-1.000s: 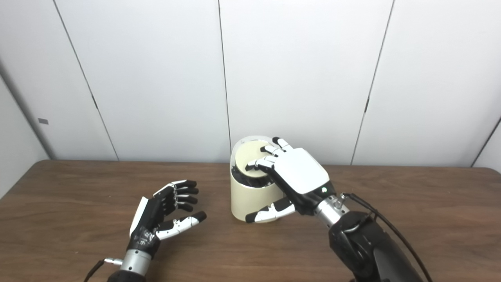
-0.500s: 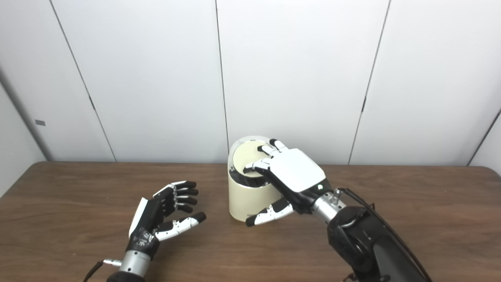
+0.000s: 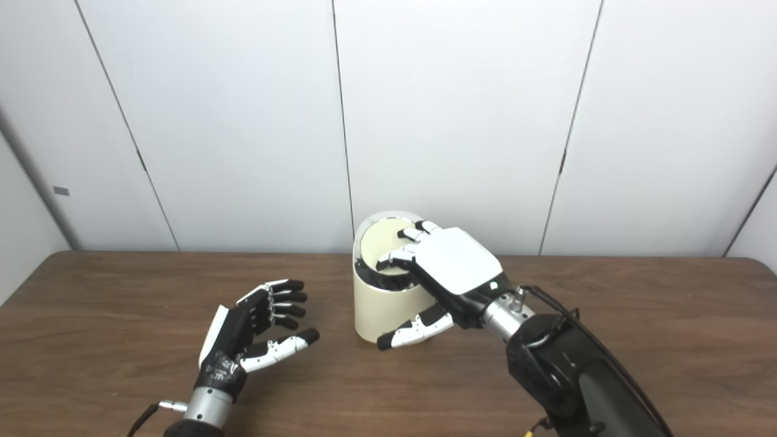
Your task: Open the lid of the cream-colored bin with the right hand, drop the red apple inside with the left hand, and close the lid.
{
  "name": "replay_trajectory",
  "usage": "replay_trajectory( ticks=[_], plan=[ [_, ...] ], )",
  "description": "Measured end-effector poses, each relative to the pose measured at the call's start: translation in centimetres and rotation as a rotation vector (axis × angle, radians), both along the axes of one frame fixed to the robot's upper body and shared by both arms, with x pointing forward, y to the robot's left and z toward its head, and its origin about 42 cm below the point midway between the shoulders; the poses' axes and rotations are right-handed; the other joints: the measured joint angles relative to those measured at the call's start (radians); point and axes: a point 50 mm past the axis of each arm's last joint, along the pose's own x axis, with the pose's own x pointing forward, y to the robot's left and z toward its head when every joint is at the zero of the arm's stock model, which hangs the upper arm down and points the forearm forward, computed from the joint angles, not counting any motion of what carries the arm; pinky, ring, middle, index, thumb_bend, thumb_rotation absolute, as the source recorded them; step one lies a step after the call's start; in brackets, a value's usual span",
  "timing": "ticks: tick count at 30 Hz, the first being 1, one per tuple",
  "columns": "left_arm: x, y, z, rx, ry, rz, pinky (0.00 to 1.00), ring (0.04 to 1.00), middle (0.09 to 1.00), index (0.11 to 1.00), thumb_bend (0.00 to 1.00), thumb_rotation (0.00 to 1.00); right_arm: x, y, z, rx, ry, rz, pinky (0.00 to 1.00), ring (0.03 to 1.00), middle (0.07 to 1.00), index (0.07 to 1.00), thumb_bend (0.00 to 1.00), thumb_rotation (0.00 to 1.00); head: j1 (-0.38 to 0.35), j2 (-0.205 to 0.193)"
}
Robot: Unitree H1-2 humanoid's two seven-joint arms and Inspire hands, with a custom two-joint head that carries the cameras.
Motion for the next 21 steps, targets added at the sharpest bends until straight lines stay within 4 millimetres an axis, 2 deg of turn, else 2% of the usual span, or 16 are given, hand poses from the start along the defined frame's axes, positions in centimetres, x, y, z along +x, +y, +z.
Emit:
replay_trajectory(
  ticks=[2, 3, 6, 10, 12, 16, 21],
  plan=[
    [0.0, 0.0, 0.0, 0.0, 0.0, 0.0, 0.56, 0.628, 0.688, 0.721, 0.78, 0.15, -0.1, 0.0, 0.0, 0.02, -0.014, 0.012, 0.9, 0.855, 0.682, 0.7, 0.72, 0.64, -0.002, -0.002],
    [0.0, 0.0, 0.0, 0.0, 0.0, 0.0, 0.56, 0.627, 0.687, 0.72, 0.78, 0.15, -0.1, -0.1, 0.0, 0.045, -0.032, 0.016, 0.91, 0.842, 0.669, 0.686, 0.67, 0.64, -0.002, -0.002],
    [0.0, 0.0, 0.0, 0.0, 0.0, 0.0, 0.56, 0.625, 0.686, 0.718, 0.79, 0.15, -0.2, -0.5, -1.1, 0.11, -0.07, 0.027, 0.89, 0.814, 0.651, 0.665, 0.62, 0.63, -0.002, -0.002],
    [0.0, 0.1, 0.0, 0.001, 0.0, 0.001, 0.56, 0.625, 0.688, 0.72, 0.79, 0.15, -0.3, -0.8, -1.6, 0.194, -0.141, 0.027, 0.93, 0.824, 0.693, 0.698, 0.57, 0.57, -0.005, -0.008],
    [0.0, 0.0, 0.0, 0.001, 0.0, -0.001, 0.56, 0.626, 0.688, 0.721, 0.79, 0.15, -0.2, -1.0, -1.1, 0.251, -0.198, 0.013, 0.87, 0.839, 0.732, 0.739, 0.57, 0.55, -0.005, -0.008],
    [0.0, 0.1, 0.0, 0.002, 0.001, -0.001, 0.55, 0.621, 0.682, 0.719, 0.78, 0.14, -0.1, -1.4, -0.7, 0.297, -0.244, -0.015, 0.87, 0.841, 0.763, 0.782, 0.58, 0.55, -0.005, -0.011],
    [0.0, 0.1, 0.0, 0.002, 0.001, -0.001, 0.56, 0.627, 0.683, 0.719, 0.77, 0.12, -0.4, -2.0, -1.5, 0.415, -0.227, -0.088, 0.81, 0.833, 0.79, 0.798, 0.61, 0.52, -0.008, -0.009]
  ],
)
